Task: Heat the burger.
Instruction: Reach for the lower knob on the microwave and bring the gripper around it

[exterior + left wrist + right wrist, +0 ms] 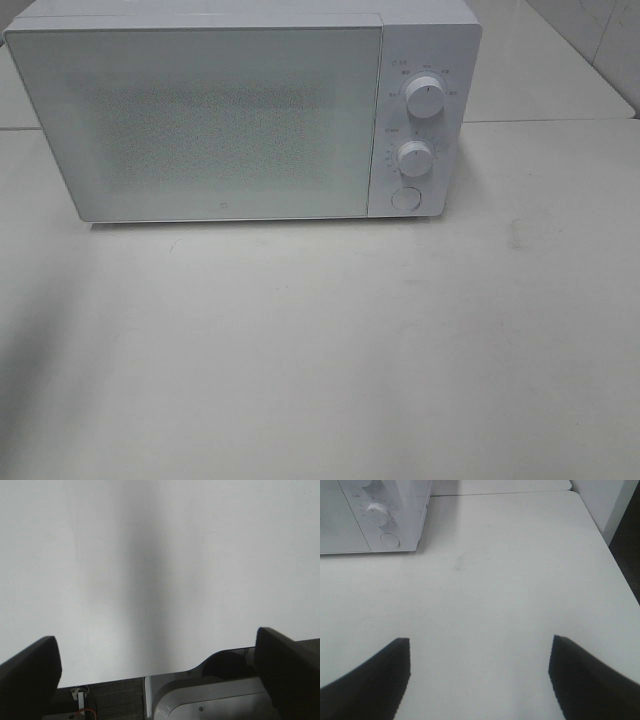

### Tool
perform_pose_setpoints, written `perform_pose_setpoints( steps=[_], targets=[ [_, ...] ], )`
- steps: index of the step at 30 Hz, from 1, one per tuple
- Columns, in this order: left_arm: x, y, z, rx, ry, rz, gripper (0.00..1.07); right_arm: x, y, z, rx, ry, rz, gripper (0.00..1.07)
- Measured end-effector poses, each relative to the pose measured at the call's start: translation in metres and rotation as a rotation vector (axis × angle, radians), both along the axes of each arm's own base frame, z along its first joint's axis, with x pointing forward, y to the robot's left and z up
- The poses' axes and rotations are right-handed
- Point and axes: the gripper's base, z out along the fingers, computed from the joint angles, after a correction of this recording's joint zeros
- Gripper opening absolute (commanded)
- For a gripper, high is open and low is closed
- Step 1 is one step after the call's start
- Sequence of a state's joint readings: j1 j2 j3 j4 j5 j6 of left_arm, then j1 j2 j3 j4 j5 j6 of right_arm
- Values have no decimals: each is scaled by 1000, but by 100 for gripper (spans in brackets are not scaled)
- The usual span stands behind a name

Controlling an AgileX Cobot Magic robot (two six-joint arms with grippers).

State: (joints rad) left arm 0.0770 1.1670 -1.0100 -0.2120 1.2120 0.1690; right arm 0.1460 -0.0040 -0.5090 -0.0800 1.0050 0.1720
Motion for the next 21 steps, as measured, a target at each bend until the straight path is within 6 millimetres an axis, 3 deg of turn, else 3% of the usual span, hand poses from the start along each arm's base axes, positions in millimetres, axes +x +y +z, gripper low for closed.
perform_pose_setpoints(
  steps=[3,5,6,8,10,11,14,15,17,19,21],
  targets=[
    [-12,4,0,18,-10,38,98,0,0,0,0,0,0,76],
    [-41,6,0,53,-45,84,98,0,0,0,0,0,0,76],
    [-41,6,0,53,-45,84,98,0,0,0,0,0,0,76],
    [-64,5,-3,74,-83,92,98,0,0,0,0,0,0,76],
    [-71,5,-6,78,-100,93,98,0,0,0,0,0,0,76],
    [-87,4,-7,85,-177,103,98,0,0,0,0,0,0,76],
    [-94,3,-6,87,-221,106,98,0,0,0,0,0,0,76],
    [-108,2,-6,91,-311,114,98,0,0,0,0,0,0,76],
    [-114,2,-6,92,-342,116,98,0,0,0,0,0,0,76],
    [-139,-1,-14,95,-437,121,98,0,0,0,0,0,0,76],
    [-144,-1,-16,96,-453,121,98,0,0,0,0,0,0,76]
  ],
)
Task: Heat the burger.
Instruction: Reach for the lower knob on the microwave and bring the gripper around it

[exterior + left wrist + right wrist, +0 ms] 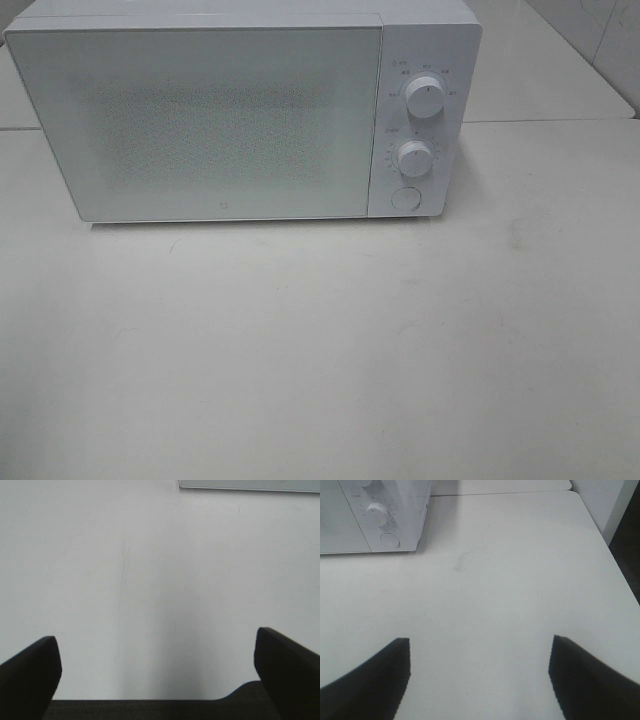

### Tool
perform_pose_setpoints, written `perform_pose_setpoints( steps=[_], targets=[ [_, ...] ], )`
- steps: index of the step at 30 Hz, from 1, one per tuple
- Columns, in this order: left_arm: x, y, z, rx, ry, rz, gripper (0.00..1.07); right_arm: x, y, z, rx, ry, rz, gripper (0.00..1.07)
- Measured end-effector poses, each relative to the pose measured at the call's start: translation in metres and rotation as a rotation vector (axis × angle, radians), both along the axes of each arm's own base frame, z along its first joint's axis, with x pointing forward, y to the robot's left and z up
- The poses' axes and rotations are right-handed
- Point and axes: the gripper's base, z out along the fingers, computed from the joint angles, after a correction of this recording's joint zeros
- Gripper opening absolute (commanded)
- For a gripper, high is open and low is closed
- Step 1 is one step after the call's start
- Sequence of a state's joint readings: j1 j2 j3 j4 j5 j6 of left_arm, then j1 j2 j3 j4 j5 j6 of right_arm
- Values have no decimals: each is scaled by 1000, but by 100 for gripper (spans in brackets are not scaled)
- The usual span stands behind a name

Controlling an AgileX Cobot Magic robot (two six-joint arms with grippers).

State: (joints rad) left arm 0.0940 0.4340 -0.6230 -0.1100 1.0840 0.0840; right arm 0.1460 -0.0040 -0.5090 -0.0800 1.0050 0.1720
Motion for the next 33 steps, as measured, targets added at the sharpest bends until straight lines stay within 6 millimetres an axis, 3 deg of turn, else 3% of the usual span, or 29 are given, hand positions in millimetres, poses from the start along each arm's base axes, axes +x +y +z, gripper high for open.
perform_pose_setpoints(
  steps=[1,3,12,33],
  targets=[
    [0,0,0,0,0,0,98,0,0,0,0,0,0,76],
    [-23,-2,-8,9,-96,0,98,0,0,0,0,0,0,76],
    [-63,-5,-20,38,-314,4,98,0,0,0,0,0,0,76],
    [-66,-5,-20,45,-331,7,98,0,0,0,0,0,0,76]
  ],
)
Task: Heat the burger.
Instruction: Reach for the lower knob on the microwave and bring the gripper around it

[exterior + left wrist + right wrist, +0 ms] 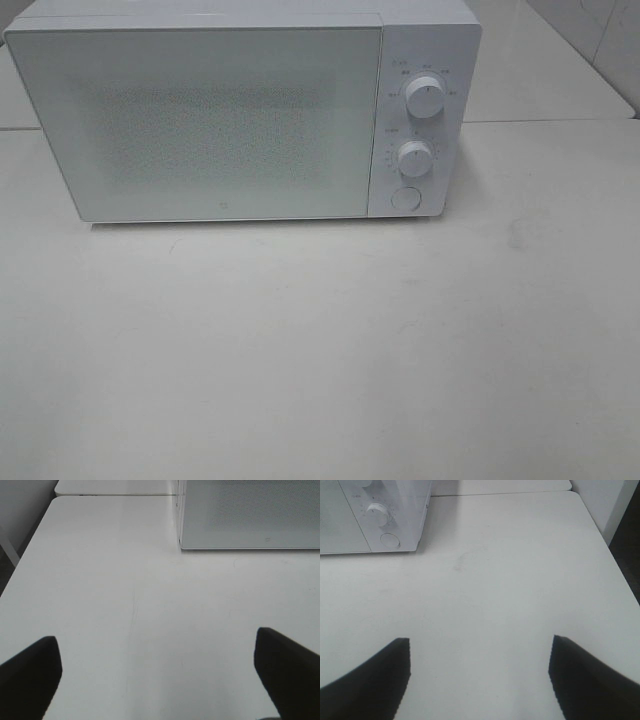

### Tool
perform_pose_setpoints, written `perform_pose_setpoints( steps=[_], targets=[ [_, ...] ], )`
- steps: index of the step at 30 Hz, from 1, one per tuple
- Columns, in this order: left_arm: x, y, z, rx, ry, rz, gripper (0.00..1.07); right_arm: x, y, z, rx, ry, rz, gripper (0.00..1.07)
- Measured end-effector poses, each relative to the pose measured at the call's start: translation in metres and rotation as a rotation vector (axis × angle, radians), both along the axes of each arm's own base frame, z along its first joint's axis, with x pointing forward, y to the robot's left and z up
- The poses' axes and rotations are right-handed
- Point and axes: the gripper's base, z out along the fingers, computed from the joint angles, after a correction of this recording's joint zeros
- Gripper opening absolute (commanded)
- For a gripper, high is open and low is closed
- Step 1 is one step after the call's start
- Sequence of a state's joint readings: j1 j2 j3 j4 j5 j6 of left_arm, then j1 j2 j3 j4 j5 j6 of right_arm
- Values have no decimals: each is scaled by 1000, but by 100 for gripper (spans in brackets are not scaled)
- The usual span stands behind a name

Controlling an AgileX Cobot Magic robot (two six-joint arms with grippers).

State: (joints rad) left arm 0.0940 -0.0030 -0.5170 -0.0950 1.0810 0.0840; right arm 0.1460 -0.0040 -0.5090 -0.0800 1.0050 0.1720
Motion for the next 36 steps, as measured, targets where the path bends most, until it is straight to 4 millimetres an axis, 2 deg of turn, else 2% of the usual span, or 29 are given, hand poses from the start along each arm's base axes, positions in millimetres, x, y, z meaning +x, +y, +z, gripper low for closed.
perform_pose_setpoints(
  steps=[13,18,20,26,28,29,36],
  targets=[
    [0,0,0,0,0,0,98,0,1,1,28,-3,4,76],
    [0,0,0,0,0,0,98,4,2,15,28,-24,6,76],
    [0,0,0,0,0,0,98,12,3,22,23,-21,10,76],
    [0,0,0,0,0,0,98,34,7,28,10,-13,17,76],
    [0,0,0,0,0,0,98,47,9,33,15,-40,21,76],
    [0,0,0,0,0,0,98,47,9,33,15,-40,21,76],
    [0,0,0,0,0,0,98,80,15,43,35,-119,28,76]
  ],
)
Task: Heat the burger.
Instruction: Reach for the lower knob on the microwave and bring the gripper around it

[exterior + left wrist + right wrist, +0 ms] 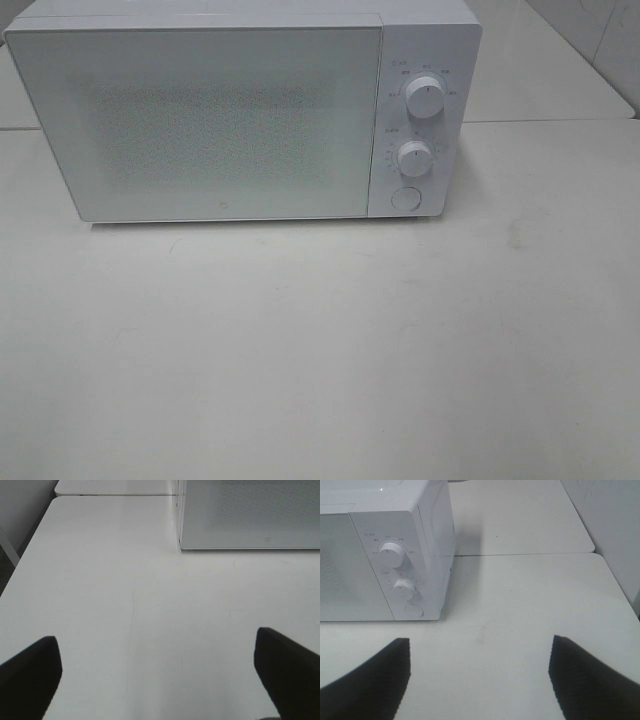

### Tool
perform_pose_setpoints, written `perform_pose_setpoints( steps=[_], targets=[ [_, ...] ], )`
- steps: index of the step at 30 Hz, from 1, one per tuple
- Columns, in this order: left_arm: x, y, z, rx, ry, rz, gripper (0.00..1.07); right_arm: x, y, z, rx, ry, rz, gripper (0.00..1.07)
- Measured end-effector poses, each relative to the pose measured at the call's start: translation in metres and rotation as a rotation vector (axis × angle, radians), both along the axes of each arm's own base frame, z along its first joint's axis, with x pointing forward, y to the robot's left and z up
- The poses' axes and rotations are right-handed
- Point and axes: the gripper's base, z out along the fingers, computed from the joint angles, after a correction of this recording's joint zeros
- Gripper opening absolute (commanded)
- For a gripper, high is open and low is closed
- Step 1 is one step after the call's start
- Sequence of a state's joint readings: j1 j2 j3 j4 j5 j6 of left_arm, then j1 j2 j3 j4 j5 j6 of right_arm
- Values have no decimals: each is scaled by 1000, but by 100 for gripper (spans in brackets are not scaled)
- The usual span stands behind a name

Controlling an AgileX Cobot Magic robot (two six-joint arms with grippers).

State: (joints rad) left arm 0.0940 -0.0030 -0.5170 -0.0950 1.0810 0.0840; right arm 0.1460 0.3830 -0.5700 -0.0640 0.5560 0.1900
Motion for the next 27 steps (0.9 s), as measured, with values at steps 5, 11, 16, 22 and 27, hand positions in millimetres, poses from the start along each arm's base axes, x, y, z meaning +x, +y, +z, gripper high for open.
perform_pose_setpoints(
  steps=[5,11,16,22,27],
  targets=[
    [0,0,0,0,0,0,98,18,3,0,-2,1,5,76],
    [0,0,0,0,0,0,98,43,7,-4,-10,24,10,76],
    [0,0,0,0,0,0,98,69,11,-11,-13,44,17,76],
    [0,0,0,0,0,0,98,95,16,-20,-13,49,25,76],
    [0,0,0,0,0,0,98,112,19,-27,-24,33,34,76]
  ],
)
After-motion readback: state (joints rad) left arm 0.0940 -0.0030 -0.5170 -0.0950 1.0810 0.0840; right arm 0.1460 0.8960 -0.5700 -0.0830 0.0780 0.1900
